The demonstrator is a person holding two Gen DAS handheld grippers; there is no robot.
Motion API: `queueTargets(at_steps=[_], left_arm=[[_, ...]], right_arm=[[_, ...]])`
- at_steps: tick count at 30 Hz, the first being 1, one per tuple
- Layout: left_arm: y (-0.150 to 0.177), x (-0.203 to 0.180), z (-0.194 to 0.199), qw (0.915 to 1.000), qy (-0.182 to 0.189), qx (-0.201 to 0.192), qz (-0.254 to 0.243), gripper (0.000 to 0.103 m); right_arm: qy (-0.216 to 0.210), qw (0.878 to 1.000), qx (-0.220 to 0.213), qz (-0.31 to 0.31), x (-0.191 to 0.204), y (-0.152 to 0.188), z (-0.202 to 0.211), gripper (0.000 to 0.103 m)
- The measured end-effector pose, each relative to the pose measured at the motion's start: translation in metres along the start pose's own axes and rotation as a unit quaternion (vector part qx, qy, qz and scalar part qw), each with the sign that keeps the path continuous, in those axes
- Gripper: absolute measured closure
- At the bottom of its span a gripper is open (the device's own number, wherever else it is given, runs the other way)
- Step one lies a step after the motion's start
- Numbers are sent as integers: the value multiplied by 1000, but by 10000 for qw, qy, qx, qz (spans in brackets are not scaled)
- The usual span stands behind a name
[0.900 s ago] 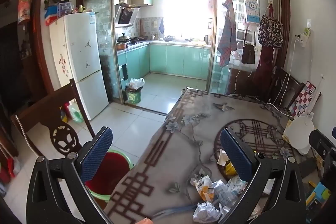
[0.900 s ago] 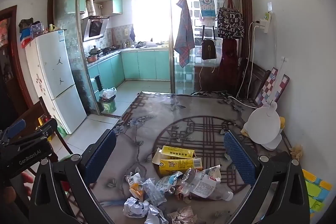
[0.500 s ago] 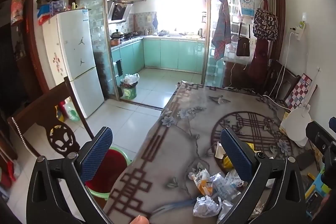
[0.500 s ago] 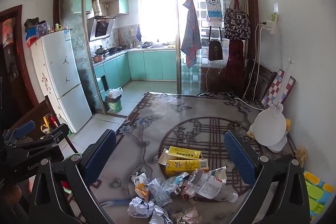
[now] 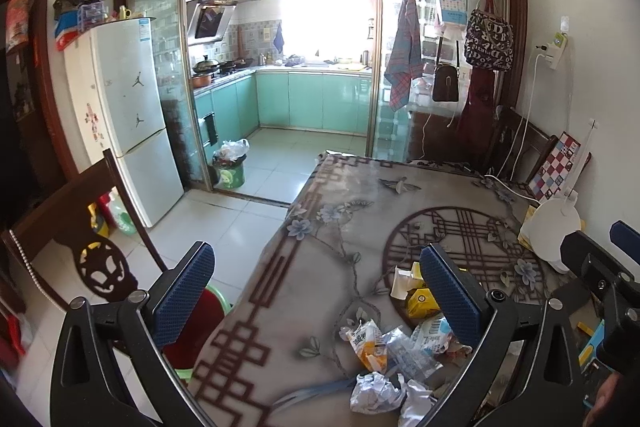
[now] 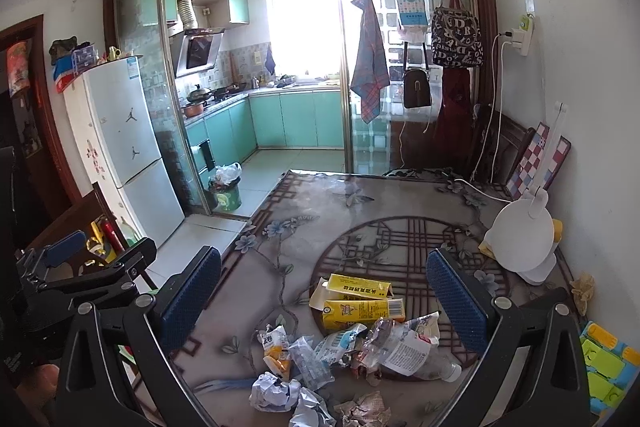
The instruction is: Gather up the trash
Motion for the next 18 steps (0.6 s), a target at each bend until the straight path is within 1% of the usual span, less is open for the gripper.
queueTargets(at_steps=[1,8,18], left_arm=[[3,5,4,10000,23,-28,5,0],[0,6,4,9999,-34,-82,48,0],[3,12,3,9998,-105,-71,125,0]], right_arm=[[4,10000,1,-2,0,-1,-1,0],[81,10000,-9,-8,-5,-1,-7,0],[38,10000,0,44,-2,0,-12,0]])
Point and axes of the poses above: each gripper's, at about its wrist camera, not at the fingertips, and z roughly against the way its jaws point, x to its left, y to its underside, the point moved 3 cm from there along -z, roughly the way its jaws point, and after that the axes turned 1 degree about x, right-handed, at the moved point
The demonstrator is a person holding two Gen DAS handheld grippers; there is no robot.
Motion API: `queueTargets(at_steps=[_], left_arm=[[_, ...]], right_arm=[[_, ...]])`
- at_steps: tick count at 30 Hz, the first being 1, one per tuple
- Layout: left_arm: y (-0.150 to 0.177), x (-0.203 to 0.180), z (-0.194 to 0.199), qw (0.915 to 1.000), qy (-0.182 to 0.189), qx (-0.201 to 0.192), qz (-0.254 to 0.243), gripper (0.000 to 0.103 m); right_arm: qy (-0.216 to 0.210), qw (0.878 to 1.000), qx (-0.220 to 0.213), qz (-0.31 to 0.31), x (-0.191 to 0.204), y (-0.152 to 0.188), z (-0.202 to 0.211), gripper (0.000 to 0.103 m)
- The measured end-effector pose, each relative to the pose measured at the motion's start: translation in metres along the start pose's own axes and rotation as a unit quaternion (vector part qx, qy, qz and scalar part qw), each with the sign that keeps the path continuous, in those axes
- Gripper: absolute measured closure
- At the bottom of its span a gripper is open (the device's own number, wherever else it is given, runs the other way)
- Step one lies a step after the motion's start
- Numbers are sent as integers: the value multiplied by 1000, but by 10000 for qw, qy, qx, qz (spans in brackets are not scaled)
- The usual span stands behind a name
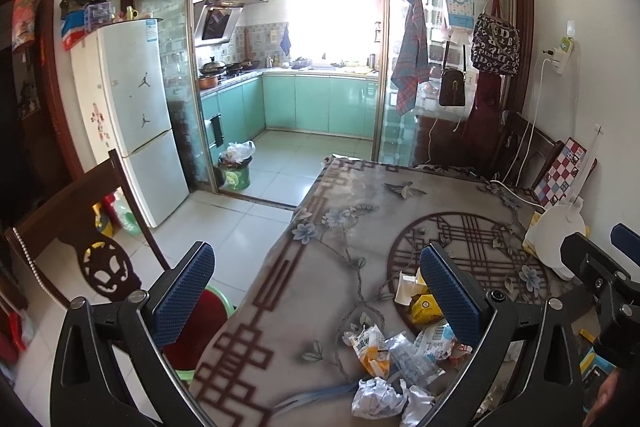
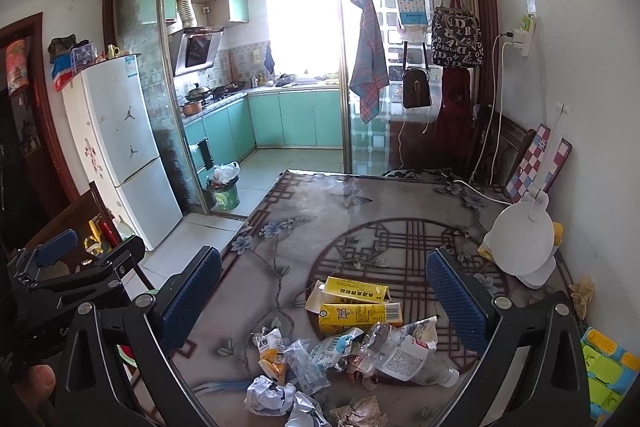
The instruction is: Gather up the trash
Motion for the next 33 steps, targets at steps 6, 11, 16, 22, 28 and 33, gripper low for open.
queueTargets(at_steps=[6,11,16,22,28,33], left_arm=[[-2,2,3,10000,-13,-32,25,0],[0,3,3,10000,-52,-20,32,0],[1,4,2,10000,-69,23,49,0],[5,0,3,10000,-43,53,23,0],[10,-1,7,10000,0,80,9,0],[14,-2,11,9999,57,124,-22,0]], right_arm=[[-59,9999,-20,80,5,0,2,0],[-110,9999,0,113,7,1,1,0],[-116,9999,39,110,6,4,1,0],[-106,9998,66,125,5,3,3,0],[-86,9998,84,138,5,7,8,0],[-40,9998,97,156,5,10,15,0]])
Point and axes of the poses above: each gripper's, at about its wrist camera, not at the fingertips, and z roughly against the way its jaws point, x to its left, y to its underside, the point moved 3 cm from there along -z, roughly the way its jaws point, and after that the axes turned 1 degree about x, right-handed, at the moved point
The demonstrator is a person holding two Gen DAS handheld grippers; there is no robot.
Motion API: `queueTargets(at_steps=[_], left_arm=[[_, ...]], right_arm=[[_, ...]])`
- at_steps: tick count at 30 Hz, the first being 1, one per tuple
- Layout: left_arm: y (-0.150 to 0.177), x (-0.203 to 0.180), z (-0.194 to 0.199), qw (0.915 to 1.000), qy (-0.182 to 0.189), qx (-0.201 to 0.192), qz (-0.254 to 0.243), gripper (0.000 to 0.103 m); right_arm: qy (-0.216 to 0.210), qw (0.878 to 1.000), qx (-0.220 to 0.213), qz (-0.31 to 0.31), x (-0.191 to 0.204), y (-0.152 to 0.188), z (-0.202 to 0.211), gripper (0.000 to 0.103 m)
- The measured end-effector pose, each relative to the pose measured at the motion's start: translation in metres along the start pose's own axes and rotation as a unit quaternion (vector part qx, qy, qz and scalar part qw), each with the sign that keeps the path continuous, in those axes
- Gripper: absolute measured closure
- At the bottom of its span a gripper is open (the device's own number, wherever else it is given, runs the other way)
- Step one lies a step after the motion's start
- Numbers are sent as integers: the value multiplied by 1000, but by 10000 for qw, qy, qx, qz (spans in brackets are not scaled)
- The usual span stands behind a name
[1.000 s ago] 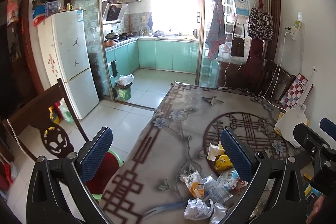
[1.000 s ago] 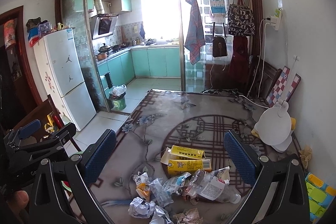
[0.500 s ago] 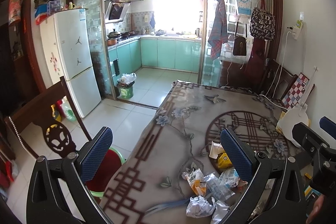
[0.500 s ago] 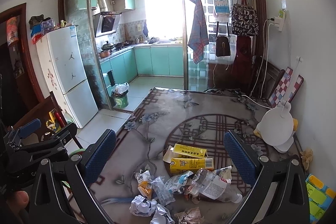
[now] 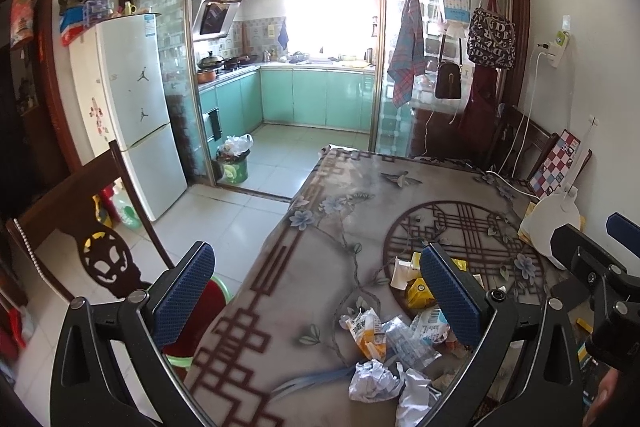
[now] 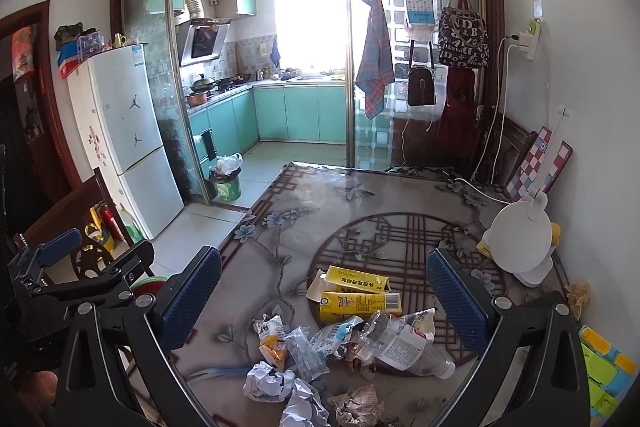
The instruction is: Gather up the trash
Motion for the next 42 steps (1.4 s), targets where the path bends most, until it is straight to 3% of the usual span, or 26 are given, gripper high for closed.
queueTargets(at_steps=[20,22,25,29,33,36,38,42], left_arm=[[10,-14,6,9998,168,63,-81,0],[12,-16,2,9996,234,124,-104,0],[26,-22,-17,9968,628,456,-215,0],[76,-34,-62,9848,925,1415,-396,0],[135,-46,-98,9627,1213,2391,-362,5],[165,-51,-117,9483,1235,2909,-301,18],[179,-52,-129,9401,1232,3168,-269,41],[199,-46,-141,9259,1458,3484,-113,61]], right_arm=[[187,9997,128,-2,-17,14,16,0],[142,9995,281,-64,-27,19,11,0],[-113,9947,942,-394,-52,38,-12,0],[-149,9841,1465,-993,-91,72,-29,0],[-139,9769,1833,-1086,-106,99,-40,0],[-154,9742,2002,-1028,-107,112,-50,0],[-184,9734,2059,-986,-103,118,-58,0],[-395,9726,2162,-750,-84,124,-77,0]])
Point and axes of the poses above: each gripper's, at about its wrist camera, not at the fingertips, and z roughly against the way its jaws point, x to its left, y to its underside, the point moved 3 cm from there along -z, roughly the way its jaws point, and after that the axes turned 1 degree about x, right-handed, at the moved point
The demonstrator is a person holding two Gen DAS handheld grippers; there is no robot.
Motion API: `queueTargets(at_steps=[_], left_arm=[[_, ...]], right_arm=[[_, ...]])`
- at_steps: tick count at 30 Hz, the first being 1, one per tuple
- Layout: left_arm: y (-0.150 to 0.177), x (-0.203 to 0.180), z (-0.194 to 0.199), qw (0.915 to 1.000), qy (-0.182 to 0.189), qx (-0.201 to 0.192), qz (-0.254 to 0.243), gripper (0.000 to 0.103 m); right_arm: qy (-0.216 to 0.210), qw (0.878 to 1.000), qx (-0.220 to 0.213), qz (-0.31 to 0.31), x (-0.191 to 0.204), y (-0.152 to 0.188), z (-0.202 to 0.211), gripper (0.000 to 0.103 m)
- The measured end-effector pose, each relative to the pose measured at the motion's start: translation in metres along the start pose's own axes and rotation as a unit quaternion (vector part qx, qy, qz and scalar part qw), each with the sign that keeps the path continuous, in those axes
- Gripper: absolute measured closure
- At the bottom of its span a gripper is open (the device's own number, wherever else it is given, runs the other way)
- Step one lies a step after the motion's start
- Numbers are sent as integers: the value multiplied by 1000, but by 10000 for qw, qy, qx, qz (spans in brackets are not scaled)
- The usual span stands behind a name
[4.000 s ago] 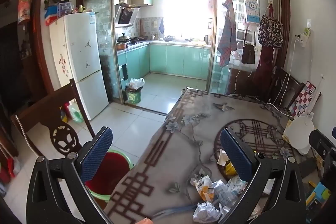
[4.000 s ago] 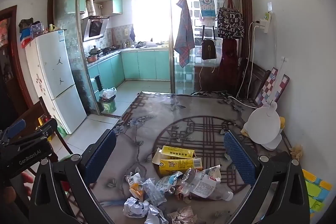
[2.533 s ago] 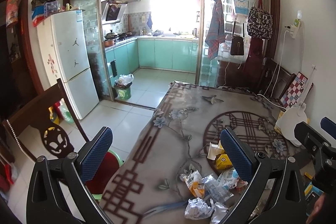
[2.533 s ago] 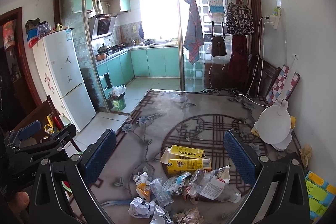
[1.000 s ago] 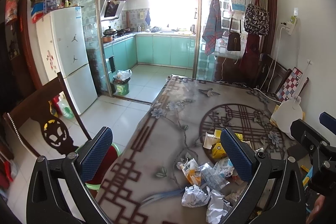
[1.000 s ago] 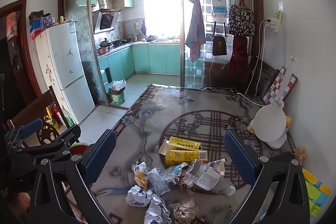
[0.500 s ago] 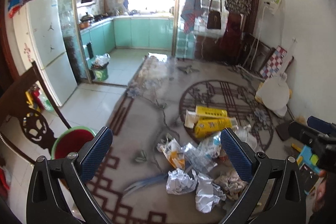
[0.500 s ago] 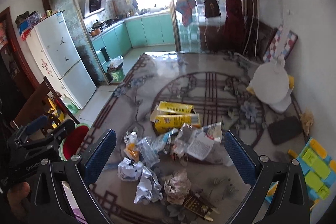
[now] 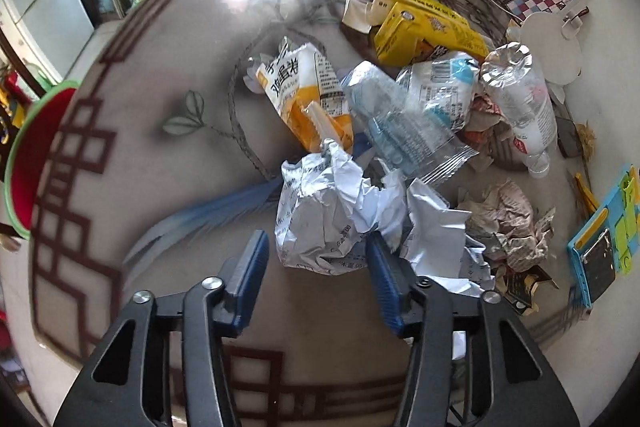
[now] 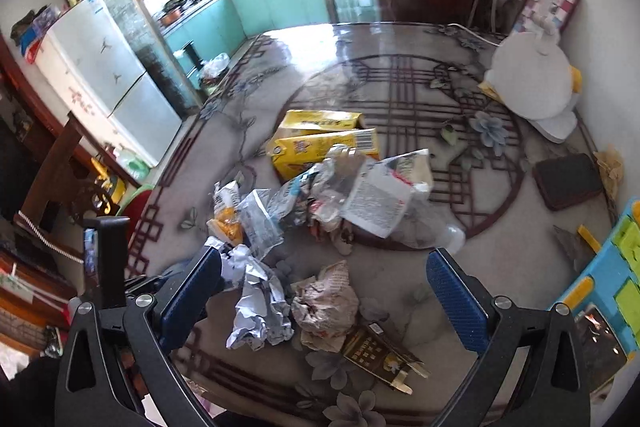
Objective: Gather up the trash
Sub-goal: 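Grasp crumpled white paper with left tool while right tool grasps clear plastic bag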
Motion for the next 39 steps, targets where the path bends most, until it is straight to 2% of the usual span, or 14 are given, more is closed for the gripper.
queueTargets(at_steps=[1,2,6,7,8,10,14,19,21,22,24,26,33,39], left_arm=[[2,3,1,9999,105,-58,48,62],[4,6,5,9998,148,-108,86,71],[7,21,37,9987,195,-412,219,72],[7,27,47,9981,129,-549,247,72],[6,35,57,9973,33,-683,276,72],[3,49,77,9950,-151,-906,381,72],[-3,79,104,9903,-294,-1205,623,71],[-18,109,106,9881,-363,-1291,757,70],[-22,119,104,9886,-337,-1255,763,70],[-26,124,103,9890,-316,-1227,757,70],[-32,135,101,9899,-270,-1189,720,70],[-38,142,100,9906,-219,-1168,673,70],[-61,197,113,9893,-164,-1299,639,70],[-75,262,117,9870,-382,-1295,866,70]], right_arm=[[-56,10000,33,71,5,-1,-6,0],[-126,9998,66,136,12,-2,-13,0],[-617,9968,205,464,42,-11,-41,2],[-736,9952,244,598,51,-13,-50,12],[-838,9935,304,712,61,-14,-59,35],[-1052,9897,548,806,75,-17,-85,54],[-756,9867,1059,974,90,-12,-140,54],[-531,9801,1643,980,89,-2,-186,54],[-422,9787,1769,956,87,1,-197,64],[-416,9783,1823,891,87,2,-203,82],[-476,9785,1874,718,86,5,-208,93],[-376,9804,1811,675,88,4,-208,102],[-12,9946,877,559,114,-36,-129,102],[-218,9980,-95,579,177,-77,-52,102]])
Point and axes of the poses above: each gripper's, at about its wrist camera, not at the fingertips, and z roughly against the way its jaws point, x to its left, y to its underside, the point moved 3 cm from there along -z, roughly the way its jaws point, and after that the axes turned 1 degree about x, right-handed, at the moved point
